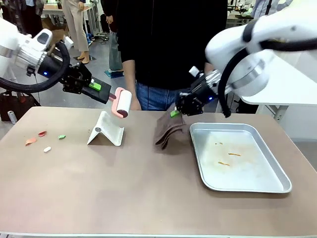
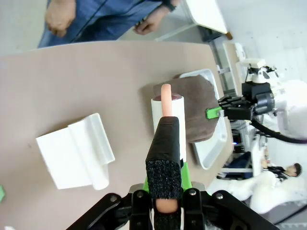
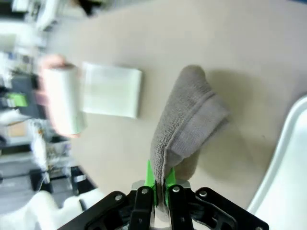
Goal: Clean the surface of the table.
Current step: Hold the Lint Roller with your left hand and the towel with your right hand.
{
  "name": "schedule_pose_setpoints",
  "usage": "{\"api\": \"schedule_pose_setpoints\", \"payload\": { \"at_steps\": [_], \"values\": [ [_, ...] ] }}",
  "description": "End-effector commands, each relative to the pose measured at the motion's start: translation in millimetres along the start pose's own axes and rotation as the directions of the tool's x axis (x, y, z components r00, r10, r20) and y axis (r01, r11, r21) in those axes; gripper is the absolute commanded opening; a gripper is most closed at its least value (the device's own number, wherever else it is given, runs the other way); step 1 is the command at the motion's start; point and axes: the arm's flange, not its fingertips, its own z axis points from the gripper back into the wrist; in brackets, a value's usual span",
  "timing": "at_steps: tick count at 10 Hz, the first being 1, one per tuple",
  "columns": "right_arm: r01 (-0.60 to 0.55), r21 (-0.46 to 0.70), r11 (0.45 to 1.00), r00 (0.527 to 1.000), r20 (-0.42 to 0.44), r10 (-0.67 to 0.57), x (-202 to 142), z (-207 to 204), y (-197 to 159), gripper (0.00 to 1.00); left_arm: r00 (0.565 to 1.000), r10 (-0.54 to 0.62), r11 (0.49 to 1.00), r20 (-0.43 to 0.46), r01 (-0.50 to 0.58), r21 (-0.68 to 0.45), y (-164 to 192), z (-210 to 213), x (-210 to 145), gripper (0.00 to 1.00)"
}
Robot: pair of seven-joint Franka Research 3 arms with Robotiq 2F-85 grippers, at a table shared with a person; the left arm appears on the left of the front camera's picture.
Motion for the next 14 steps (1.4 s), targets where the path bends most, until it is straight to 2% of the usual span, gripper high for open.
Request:
{"api": "schedule_pose_setpoints", "payload": {
  "at_steps": [1, 3, 4, 5, 6, 8, 10, 11, 13, 14],
  "values": [
    [-0.003, 0.249, 0.968, 1.0, -0.024, 0.009, -37, 34, -36, 0.0, 0.999, -0.036, 0.994, 0.013, 0.037, -0.1, 3, 19, -21, 0.0],
    [-0.006, 0.429, 0.904, 0.999, -0.046, 0.028, -51, 64, -47, 0.0, 0.998, -0.048, 0.979, 0.03, 0.053, -0.199, 7, 46, -41, 0.0],
    [-0.002, 0.484, 0.875, 0.999, -0.047, 0.029, -58, 79, -52, 0.0, 0.997, -0.029, 0.969, 0.071, 0.046, -0.244, 10, 64, -51, 0.0],
    [-0.009, 0.531, 0.847, 0.998, -0.043, 0.037, -67, 98, -60, 0.0, 0.994, 0.004, 0.96, 0.11, 0.027, -0.277, 15, 85, -63, 0.0],
    [-0.031, 0.573, 0.819, 0.999, -0.016, 0.049, -80, 124, -70, 0.0, 0.993, 0.062, 0.952, 0.1, -0.028, -0.305, 27, 109, -74, 0.0],
    [-0.027, 0.581, 0.814, 0.998, 0.063, -0.011, -118, 188, -95, 0.0, 0.992, 0.112, 0.915, 0.058, -0.08, -0.397, 67, 160, -98, 0.0],
    [-0.025, 0.577, 0.816, 0.987, 0.144, -0.072, -155, 248, -114, 0.0, 0.993, 0.105, 0.883, 0.049, -0.07, -0.465, 105, 191, -118, 0.0],
    [-0.04, 0.578, 0.815, 0.987, 0.149, -0.057, -172, 274, -124, 0.0, 0.996, 0.089, 0.873, 0.03, -0.063, -0.484, 123, 203, -128, 0.0],
    [-0.024, 0.564, 0.825, 0.976, 0.191, -0.102, -204, 312, -151, 0.0, 0.996, 0.066, 0.816, 0.068, -0.015, -0.578, 144, 203, -150, 0.0],
    [-0.032, 0.574, 0.818, 0.969, 0.219, -0.116, -217, 323, -166, 0.0, 0.991, 0.086, 0.806, 0.099, -0.011, -0.592, 151, 206, -160, 0.0]
  ]
}}
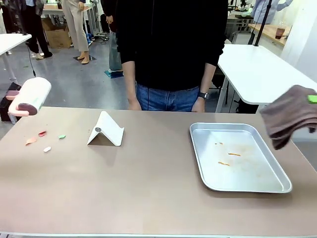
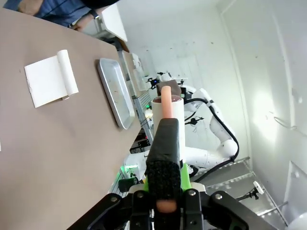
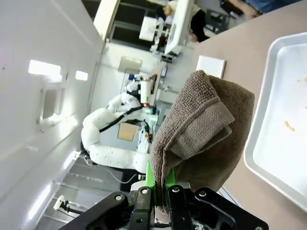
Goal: Clean the surface of the table.
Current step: Hold the Lint Roller with your left hand and the towel with your right hand.
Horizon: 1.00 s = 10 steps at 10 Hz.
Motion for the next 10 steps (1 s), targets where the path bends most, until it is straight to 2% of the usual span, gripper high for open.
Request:
{"api": "schedule_pose_setpoints", "payload": {
  "at_steps": [1, 2, 4, 5, 10],
  "values": [
    [0.019, 0.023, 1.0, 0.998, 0.052, -0.02, -18, 28, -18, 0.0, 0.998, -0.045, 0.998, 0.044, 0.047, -0.043, 1, 11, -9, 0.0],
    [0.039, 0.011, 0.999, 0.996, 0.074, -0.039, -25, 37, -28, 0.0, 0.997, -0.028, 1.0, 0.078, 0.028, -0.002, 3, 11, -13, 0.0],
    [0.027, -0.012, 1.0, 0.999, 0.042, -0.026, -33, 34, -45, 0.0, 0.989, 0.045, 0.998, 0.143, -0.051, 0.039, 9, 5, -10, 0.0],
    [0.055, 0.003, 0.998, 0.995, 0.086, -0.055, -26, 42, -26, 0.0, 0.998, -0.008, 1.0, 0.058, 0.008, 0.005, 10, 17, -12, 0.0],
    [0.055, 0.003, 0.998, 0.995, 0.086, -0.055, -26, 42, -26, 0.0, 0.998, -0.008, 1.0, 0.058, 0.008, 0.005, 10, 17, -12, 0.0]
  ]
}}
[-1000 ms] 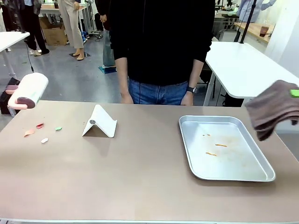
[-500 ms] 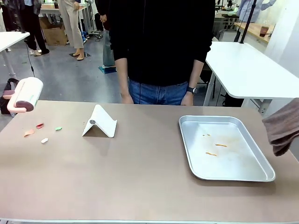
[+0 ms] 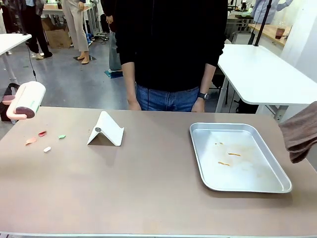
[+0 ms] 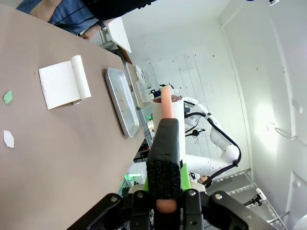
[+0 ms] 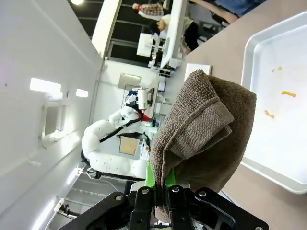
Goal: Clean the surface of the table.
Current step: Hold the Lint Roller with your left hand and the towel with your right hand, then if a person points to the right, clean the right side of the table with your right hand, and if they point to the left, clean the left side with your left hand.
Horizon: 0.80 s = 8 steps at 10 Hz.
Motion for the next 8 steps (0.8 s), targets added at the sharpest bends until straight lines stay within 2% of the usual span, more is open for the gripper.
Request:
{"api": "schedule_pose_setpoints", "payload": {
  "at_steps": [1, 8],
  "values": [
    [0.009, 0.007, 1.0, 1.0, 0.008, -0.009, 1.9, -0.6, 6.3, 0.0, 1.0, -0.017, 1.0, -0.011, 0.017, -0.016, -3.4, 0.8, -0.6, 0.0],
    [0.009, 0.007, 1.0, 1.0, 0.008, -0.009, 1.9, -0.6, 6.3, 0.0, 1.0, -0.017, 1.0, -0.011, 0.017, -0.016, -3.4, 0.8, -0.6, 0.0]
  ]
}}
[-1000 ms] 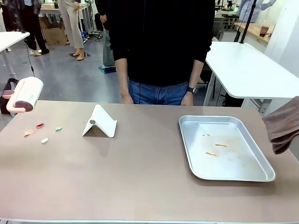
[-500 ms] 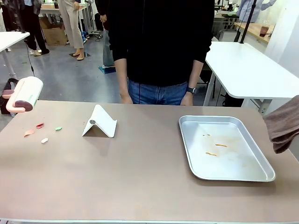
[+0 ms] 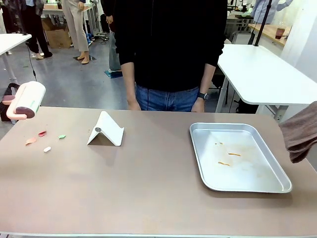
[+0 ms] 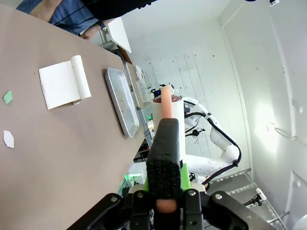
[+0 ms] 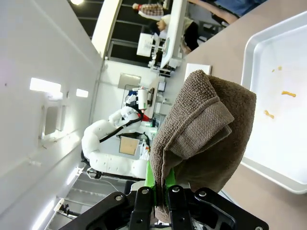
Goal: Clean the surface of the table.
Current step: If a person points to the right, clean the right side of the table with your right hand, and if they point to the left, clean the left side with your left hand.
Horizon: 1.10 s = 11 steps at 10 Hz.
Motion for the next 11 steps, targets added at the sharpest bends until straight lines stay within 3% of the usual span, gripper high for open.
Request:
{"api": "schedule_pose_setpoints", "payload": {
  "at_steps": [1, 11],
  "values": [
    [0.009, 0.007, 1.0, 1.0, 0.008, -0.009, 2.0, -0.6, 6.1, 0.0, 1.0, -0.017, 1.0, -0.011, 0.017, -0.016, -3.4, 0.8, -0.6, 0.0],
    [0.009, 0.007, 1.0, 1.0, 0.008, -0.009, 2.0, -0.6, 6.1, 0.0, 1.0, -0.017, 1.0, -0.011, 0.017, -0.016, -3.4, 0.8, -0.6, 0.0]
  ]
}}
